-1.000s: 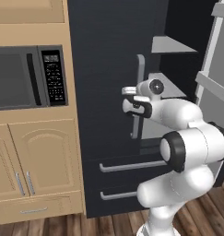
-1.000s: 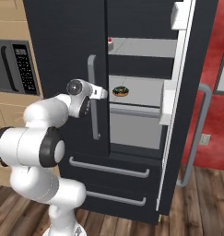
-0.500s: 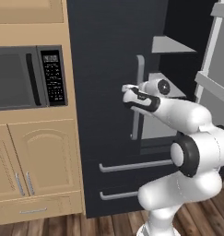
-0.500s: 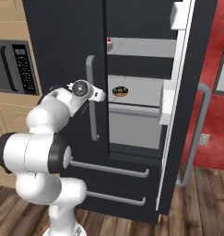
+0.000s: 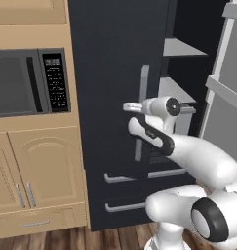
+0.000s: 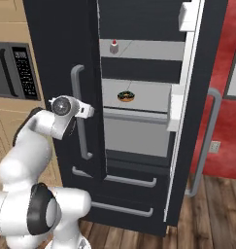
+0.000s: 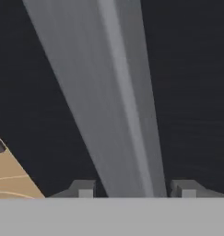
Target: Take the cake and donut from the fridge and place them on the empty tray on the dining counter.
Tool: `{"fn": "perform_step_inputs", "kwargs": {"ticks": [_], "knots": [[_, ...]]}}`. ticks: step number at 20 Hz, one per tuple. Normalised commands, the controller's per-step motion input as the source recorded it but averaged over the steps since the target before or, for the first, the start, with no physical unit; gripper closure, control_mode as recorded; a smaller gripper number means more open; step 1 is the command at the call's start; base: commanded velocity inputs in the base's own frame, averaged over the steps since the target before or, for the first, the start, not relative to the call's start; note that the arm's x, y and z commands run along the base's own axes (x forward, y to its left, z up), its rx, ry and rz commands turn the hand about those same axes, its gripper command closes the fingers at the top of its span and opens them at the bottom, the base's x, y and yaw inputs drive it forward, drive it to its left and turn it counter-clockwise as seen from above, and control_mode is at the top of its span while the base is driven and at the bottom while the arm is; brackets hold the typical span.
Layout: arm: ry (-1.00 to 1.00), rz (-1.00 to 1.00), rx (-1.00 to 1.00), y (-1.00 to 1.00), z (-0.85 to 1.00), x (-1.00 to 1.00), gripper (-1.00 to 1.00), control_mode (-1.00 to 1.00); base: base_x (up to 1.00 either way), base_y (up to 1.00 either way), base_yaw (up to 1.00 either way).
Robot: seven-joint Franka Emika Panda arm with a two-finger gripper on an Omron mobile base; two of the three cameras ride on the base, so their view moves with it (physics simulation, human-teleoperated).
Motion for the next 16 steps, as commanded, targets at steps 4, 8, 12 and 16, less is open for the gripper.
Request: {"fn": "perform_step_inputs", "kwargs": {"ticks": [4,8,12,16], "knots": [[0.07,0.0,0.0,1.0,0.0,-1.0,1.0,-1.0,0.0,0.0,0.0],[0.04,0.0,0.0,0.8,0.12,-0.94,1.0,-1.0,0.0,0.0,0.0],[-0.01,0.0,0.0,0.6,0.43,-0.74,1.0,-1.0,0.0,0.0,0.0],[0.0,0.0,0.0,1.0,0.1,-1.0,1.0,-1.0,0.0,0.0,0.0]]}}
